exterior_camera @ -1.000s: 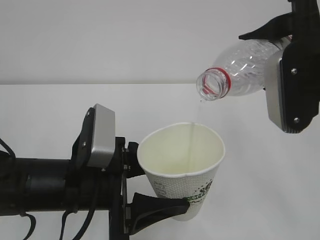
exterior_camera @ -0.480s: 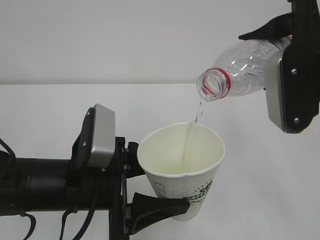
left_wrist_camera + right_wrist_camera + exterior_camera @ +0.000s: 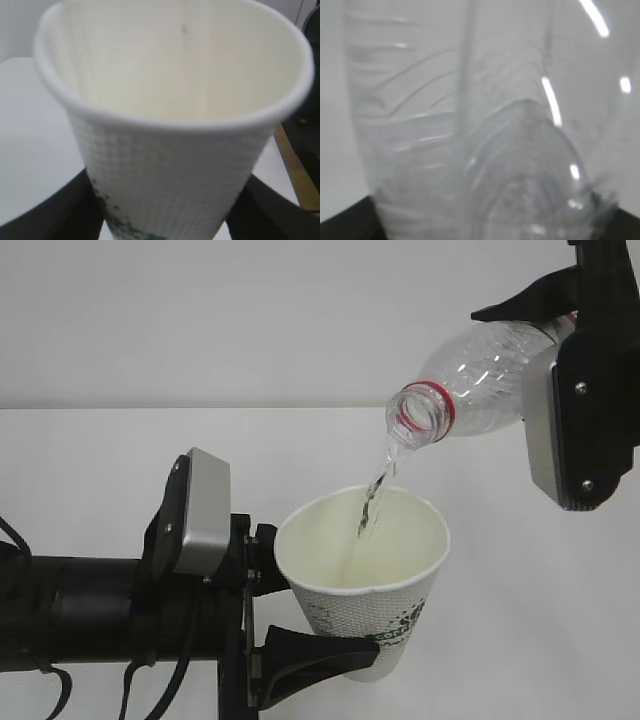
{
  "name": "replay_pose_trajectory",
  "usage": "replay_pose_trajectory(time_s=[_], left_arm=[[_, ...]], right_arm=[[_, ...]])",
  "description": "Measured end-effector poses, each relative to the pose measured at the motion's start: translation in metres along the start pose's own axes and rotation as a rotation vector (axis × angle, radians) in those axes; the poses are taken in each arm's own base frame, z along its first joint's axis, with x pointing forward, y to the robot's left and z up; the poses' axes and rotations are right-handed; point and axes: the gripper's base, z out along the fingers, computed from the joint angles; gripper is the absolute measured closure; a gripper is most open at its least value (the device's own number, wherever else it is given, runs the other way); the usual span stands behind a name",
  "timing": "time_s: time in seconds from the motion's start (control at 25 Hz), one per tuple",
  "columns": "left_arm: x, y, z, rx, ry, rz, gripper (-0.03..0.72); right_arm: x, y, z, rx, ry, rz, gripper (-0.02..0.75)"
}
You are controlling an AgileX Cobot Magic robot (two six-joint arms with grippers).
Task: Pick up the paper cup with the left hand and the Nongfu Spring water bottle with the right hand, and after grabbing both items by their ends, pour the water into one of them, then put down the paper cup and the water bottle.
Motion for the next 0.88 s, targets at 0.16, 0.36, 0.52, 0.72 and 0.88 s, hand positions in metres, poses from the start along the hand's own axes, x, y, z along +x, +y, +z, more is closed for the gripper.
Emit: replay_pose_trajectory(time_s=[0.16,0.36,0.52,0.72,0.88], left_arm=[[0.0,0.0,0.0,0.0,0.0,0.0,0.194],[0.0,0.0,0.0,0.0,0.0,0.0,0.194],[0.0,0.0,0.0,0.0,0.0,0.0,0.194],[0.0,0.0,0.0,0.0,0.0,0.0,0.194],[0.0,0.0,0.0,0.0,0.0,0.0,0.195]], right_arm=[[0.0002,-0.0006,0.0,0.002,0.002,0.0,0.259],[0.0003,-0.0013,-0.0001,0.004,0.002,-0.002,0.259],[0.0003,-0.0011,-0.0001,0.002,0.003,-0.018,0.259],[0.0004,-0.0011,-0.0001,0.001,0.003,-0.027,0.259],[0.0004,-0.0011,-0.0001,0.001,0.003,-0.027,0.259]])
